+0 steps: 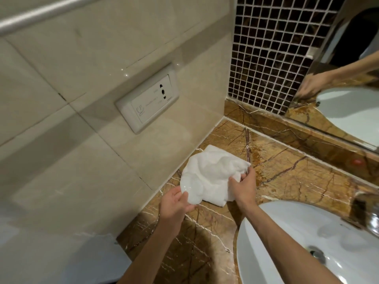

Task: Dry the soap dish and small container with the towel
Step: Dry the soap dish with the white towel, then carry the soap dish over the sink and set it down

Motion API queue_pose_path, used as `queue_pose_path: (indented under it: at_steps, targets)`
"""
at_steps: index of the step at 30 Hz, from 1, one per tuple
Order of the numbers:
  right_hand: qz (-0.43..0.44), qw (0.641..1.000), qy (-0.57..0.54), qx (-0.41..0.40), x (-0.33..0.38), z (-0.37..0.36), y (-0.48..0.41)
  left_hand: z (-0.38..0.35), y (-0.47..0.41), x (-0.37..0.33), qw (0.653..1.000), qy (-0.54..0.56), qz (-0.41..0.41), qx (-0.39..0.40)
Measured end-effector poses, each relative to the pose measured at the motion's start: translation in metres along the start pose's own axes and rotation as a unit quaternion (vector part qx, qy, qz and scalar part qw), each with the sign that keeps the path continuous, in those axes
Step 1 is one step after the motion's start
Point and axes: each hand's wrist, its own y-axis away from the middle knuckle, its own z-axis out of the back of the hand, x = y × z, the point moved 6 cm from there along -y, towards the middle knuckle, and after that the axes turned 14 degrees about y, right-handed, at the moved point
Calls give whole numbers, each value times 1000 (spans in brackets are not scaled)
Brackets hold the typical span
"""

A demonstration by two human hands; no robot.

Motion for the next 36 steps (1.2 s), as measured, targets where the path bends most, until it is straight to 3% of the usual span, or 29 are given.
queue_pose_path:
  at_steps: [3,7,10,13,16,21,26,27,29,33,36]
  targets:
    - [9,1000,23,-13,3,8,17,0,1,0,1000,-22,8,-12]
    - [90,991,74,-70,17,16,44,-10,1,-2,995,-94,11,9]
    - [99,992,79,13,27,11,62,-29,8,-9,993,-117,-15,28]
    - [75,993,27,86,36,12,78,-56,21,-11,968,-219,-68,100]
    - [12,995,-48,91,30,31,90,-81,44,-7,911,-347,-133,178]
    - [-60,991,-117,32,-2,85,106,-137,101,13,763,-527,-257,274]
    - [-111,970,-207,-61,-46,154,128,-189,146,56,650,-589,-303,372]
    - [-119,967,-210,-84,-56,171,133,-200,155,66,643,-579,-307,397]
    - [-124,961,-214,-120,-79,205,141,-216,172,83,678,-525,-298,419]
    - [-131,958,-195,-163,-121,272,151,-248,189,105,785,-436,-267,350]
    - [-132,958,-194,-166,-152,317,161,-280,205,129,828,-406,-205,328]
